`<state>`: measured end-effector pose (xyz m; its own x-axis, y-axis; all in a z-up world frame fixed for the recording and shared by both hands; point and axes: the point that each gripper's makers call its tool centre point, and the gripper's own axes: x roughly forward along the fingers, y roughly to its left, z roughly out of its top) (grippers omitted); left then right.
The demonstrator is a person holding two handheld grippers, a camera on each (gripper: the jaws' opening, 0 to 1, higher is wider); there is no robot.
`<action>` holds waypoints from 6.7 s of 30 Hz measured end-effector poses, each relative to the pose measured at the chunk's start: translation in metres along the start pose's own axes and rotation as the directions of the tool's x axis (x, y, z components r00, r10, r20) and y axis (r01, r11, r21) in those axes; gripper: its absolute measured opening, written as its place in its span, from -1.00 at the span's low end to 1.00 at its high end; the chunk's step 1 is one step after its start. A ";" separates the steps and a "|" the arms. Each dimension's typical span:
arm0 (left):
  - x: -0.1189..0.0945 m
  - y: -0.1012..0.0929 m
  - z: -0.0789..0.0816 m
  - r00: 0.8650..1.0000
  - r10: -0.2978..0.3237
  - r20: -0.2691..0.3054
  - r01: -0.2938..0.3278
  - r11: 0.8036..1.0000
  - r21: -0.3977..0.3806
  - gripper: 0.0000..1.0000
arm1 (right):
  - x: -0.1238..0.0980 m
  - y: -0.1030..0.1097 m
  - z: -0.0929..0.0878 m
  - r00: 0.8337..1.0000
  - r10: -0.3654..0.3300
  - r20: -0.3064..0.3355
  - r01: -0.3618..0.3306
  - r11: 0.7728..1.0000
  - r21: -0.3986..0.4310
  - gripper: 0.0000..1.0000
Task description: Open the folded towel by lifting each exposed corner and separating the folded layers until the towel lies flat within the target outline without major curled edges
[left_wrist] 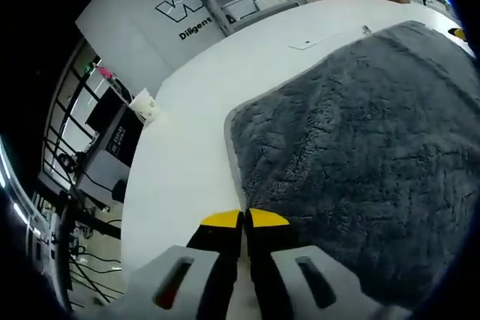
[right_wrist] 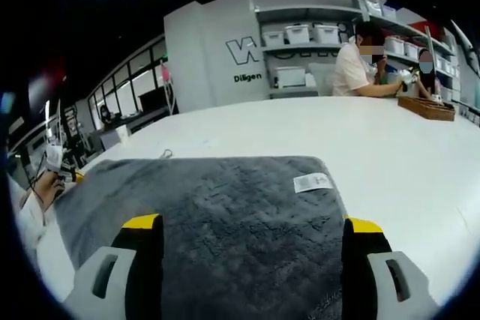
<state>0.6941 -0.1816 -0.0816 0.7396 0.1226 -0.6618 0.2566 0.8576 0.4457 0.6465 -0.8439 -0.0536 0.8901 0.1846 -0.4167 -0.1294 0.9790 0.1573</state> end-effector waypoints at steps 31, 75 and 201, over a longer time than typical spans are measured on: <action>0.036 -0.004 0.098 0.963 -0.152 0.222 0.207 0.946 -0.251 -0.67 | -0.002 0.007 0.003 1.000 0.028 0.006 -0.028 0.999 -0.018 0.98; 0.078 -0.012 0.094 0.951 -0.128 0.283 0.233 0.895 -0.381 -0.51 | 0.002 0.006 0.002 1.000 0.025 -0.013 -0.025 1.000 -0.018 0.96; -0.191 -0.098 -0.032 0.825 -0.222 0.520 0.417 0.860 -0.294 0.98 | -0.155 0.037 -0.088 0.982 -0.082 -0.167 0.047 0.978 -0.203 0.99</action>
<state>0.5077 -0.2730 -0.0176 0.8766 -0.3492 -0.3312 0.3463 0.9355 -0.0698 0.4659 -0.8291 -0.0620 0.8120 0.1152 -0.5722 -0.1734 0.9837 -0.0480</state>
